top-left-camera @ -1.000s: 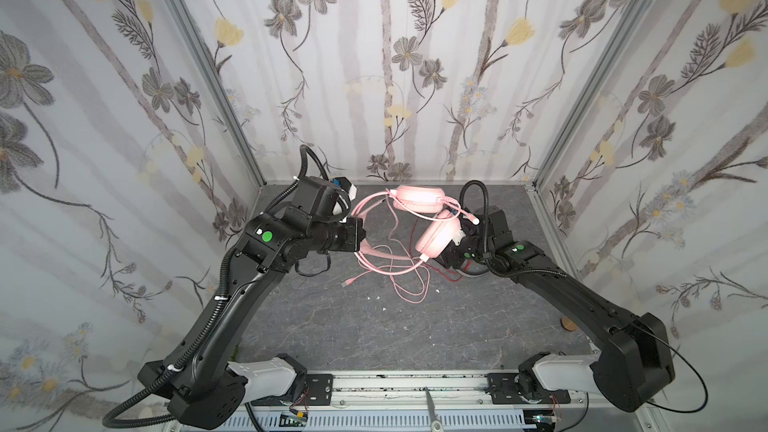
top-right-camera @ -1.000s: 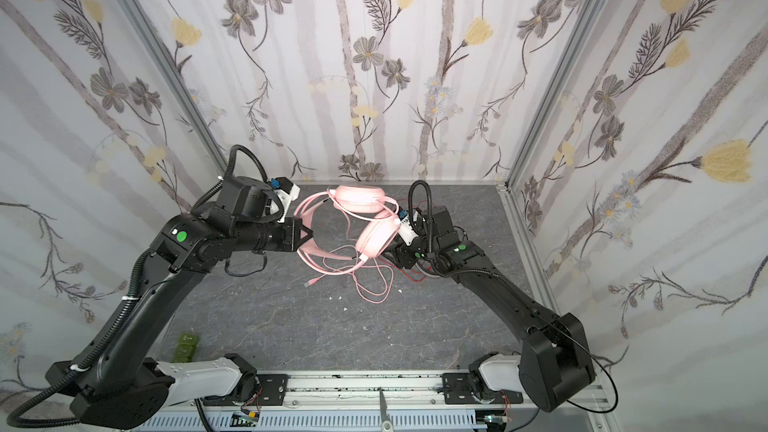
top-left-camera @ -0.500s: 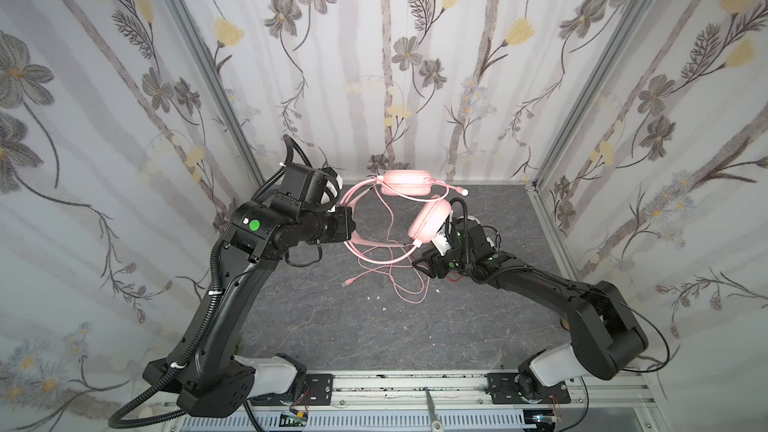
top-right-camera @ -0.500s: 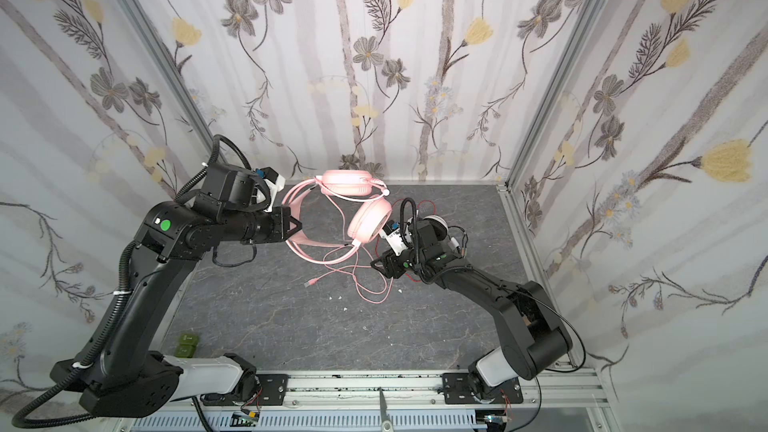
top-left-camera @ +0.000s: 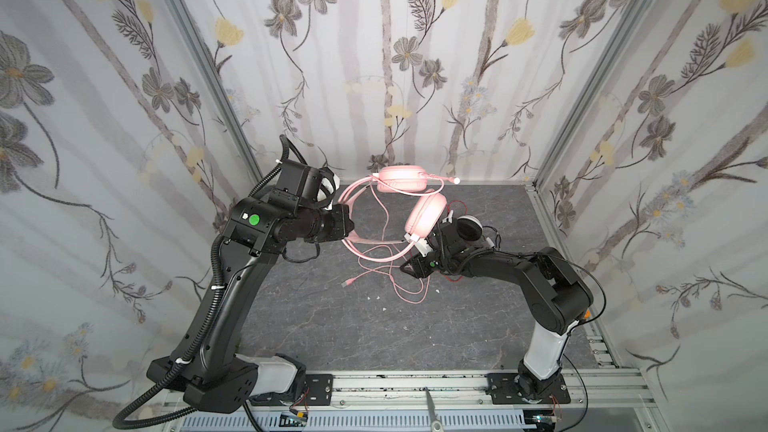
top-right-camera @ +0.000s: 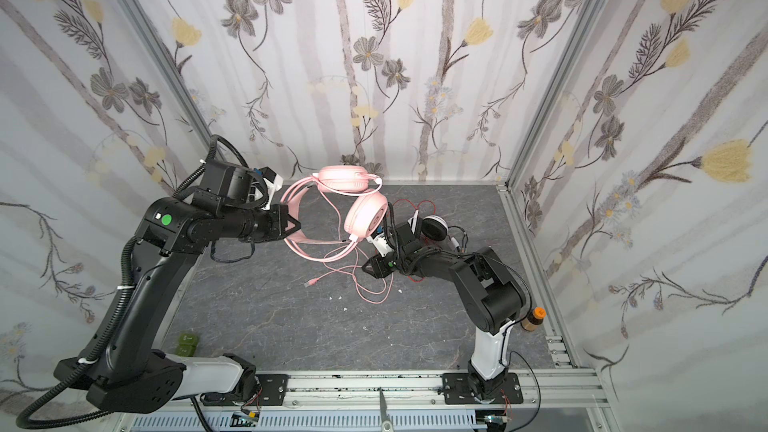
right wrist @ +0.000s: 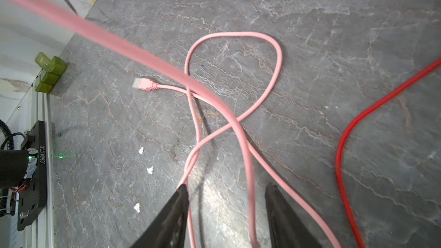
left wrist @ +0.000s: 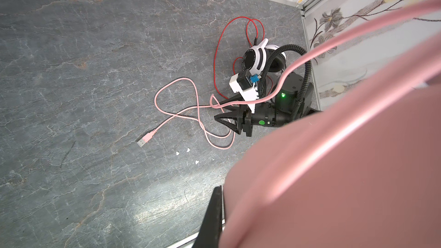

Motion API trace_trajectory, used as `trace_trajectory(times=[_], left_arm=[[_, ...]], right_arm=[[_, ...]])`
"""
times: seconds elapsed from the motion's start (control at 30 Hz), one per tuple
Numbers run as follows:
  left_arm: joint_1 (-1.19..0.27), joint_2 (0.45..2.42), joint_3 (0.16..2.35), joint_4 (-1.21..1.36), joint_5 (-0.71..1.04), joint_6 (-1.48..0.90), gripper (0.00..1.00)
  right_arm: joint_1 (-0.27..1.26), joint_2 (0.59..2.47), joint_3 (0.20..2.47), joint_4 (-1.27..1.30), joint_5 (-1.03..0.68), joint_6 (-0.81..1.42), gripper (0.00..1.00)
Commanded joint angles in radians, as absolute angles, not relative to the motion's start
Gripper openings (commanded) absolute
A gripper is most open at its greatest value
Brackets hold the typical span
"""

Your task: Wrap the headphones

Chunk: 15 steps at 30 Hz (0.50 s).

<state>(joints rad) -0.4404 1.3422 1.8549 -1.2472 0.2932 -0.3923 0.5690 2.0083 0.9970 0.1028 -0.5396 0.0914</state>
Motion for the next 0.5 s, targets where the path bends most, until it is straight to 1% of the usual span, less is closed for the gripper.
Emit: trace_trajectory(times=[0.0, 0.07, 0.13, 0.17, 0.2, 0.27, 0.37, 0.43, 0.47], left_arm=[[-0.429, 1.348, 1.881, -1.209, 0.348, -0.407, 0.00], [-0.419, 1.356, 1.893, -1.212, 0.358, -0.408, 0.00], [-0.412, 1.363, 1.902, -1.215, 0.367, -0.410, 0.00], [-0.407, 1.367, 1.905, -1.214, 0.372, -0.414, 0.00], [-0.404, 1.371, 1.908, -1.212, 0.374, -0.418, 0.00], [-0.398, 1.377, 1.915, -1.209, 0.374, -0.429, 0.00], [-0.381, 1.384, 1.923, -1.203, 0.352, -0.451, 0.00], [-0.363, 1.387, 1.921, -1.197, 0.331, -0.470, 0.00], [-0.351, 1.388, 1.919, -1.192, 0.316, -0.483, 0.00]], right_arm=[[0.570, 2.019, 0.994, 0.158, -0.539, 0.097, 0.52], [0.571, 2.022, 0.984, 0.166, -0.539, 0.097, 0.50], [0.570, 2.023, 0.978, 0.168, -0.542, 0.094, 0.42], [0.571, 2.020, 0.976, 0.169, -0.546, 0.092, 0.35], [0.570, 2.019, 0.974, 0.169, -0.551, 0.091, 0.26], [0.569, 2.009, 0.967, 0.164, -0.554, 0.088, 0.14], [0.568, 1.975, 0.941, 0.159, -0.551, 0.084, 0.04], [0.570, 1.939, 0.919, 0.149, -0.543, 0.077, 0.00], [0.569, 1.915, 0.905, 0.138, -0.534, 0.070, 0.00]])
